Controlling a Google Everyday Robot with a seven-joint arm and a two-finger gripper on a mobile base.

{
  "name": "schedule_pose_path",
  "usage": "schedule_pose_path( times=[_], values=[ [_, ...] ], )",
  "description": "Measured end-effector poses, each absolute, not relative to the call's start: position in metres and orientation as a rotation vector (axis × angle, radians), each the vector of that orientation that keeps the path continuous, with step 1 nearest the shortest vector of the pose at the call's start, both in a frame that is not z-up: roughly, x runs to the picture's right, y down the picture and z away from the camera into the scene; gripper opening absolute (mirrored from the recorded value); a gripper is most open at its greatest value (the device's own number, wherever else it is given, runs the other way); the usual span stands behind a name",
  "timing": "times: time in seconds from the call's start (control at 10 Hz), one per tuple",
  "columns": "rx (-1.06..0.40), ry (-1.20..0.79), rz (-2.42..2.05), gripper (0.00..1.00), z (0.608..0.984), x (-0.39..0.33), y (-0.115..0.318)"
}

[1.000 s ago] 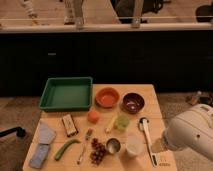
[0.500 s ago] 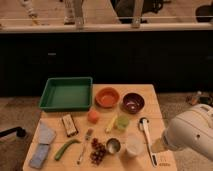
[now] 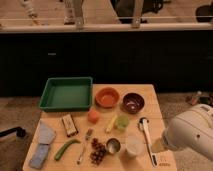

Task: Wipe purple bowl with brush

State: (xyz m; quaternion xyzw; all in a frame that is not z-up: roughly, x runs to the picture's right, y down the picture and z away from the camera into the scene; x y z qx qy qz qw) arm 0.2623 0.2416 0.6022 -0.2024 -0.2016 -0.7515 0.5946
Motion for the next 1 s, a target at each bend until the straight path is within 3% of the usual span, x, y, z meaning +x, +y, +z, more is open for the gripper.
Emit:
schedule_pose_path(
  times=[1.0],
  values=[
    [-0.449, -0.501, -1.764, 0.80, 0.6050, 0.2623, 0.2441]
  ],
)
